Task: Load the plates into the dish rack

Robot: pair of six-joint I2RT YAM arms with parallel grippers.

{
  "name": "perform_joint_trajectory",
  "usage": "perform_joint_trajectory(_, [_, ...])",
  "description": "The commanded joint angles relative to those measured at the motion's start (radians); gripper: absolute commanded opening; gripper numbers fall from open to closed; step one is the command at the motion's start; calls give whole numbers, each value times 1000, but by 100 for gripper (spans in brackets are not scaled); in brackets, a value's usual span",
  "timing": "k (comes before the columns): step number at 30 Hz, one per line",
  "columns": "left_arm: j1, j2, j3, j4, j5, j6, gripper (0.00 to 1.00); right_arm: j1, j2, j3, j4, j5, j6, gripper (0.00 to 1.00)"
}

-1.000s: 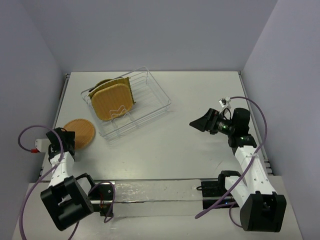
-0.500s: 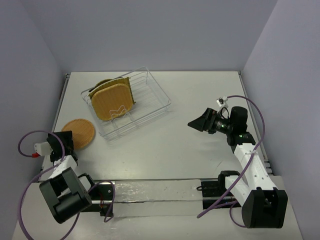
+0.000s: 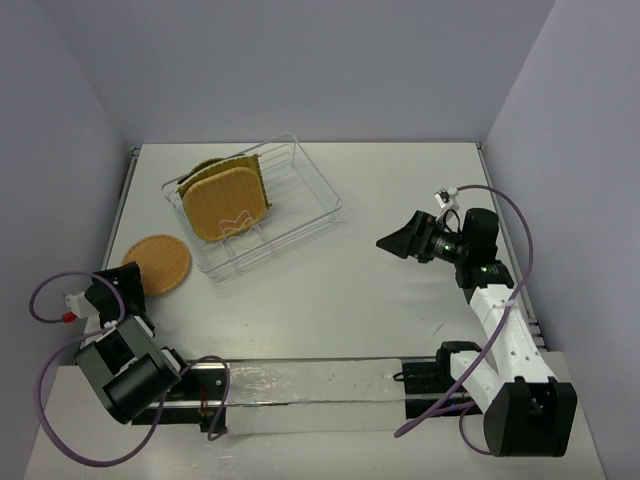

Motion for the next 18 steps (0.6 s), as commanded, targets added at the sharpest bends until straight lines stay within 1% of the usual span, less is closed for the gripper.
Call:
perform_joint_trajectory(1, [20,70,-24,20,133,42,90,10,3,58,-2,-12,-16,97])
perform_joint_trajectory(4, [35,103,-20,55,187,67,87,10,-2,63,-7,-12,-16,96])
perform_joint_trajectory(6, [38,110,-16,57,196,77,82,10,-8,66,-8,-7,-18,96])
perform_joint_trajectory(9, [37,122,-9,57,205,85,65,10,-14,67,-12,-4,-19,96])
perform_joint_trajectory(14, [40,130,-2,57,213,93,33,10,-29,69,-20,6,-24,96])
perform_joint_trajectory(16, [40,132,-2,56,215,95,28,10,-38,66,-21,9,-25,96])
perform_joint_trajectory(17, [39,132,0,55,216,96,21,10,-44,65,-21,10,-25,96])
perform_joint_trajectory(18, [38,133,0,55,218,97,19,10,-46,63,-23,10,-25,96])
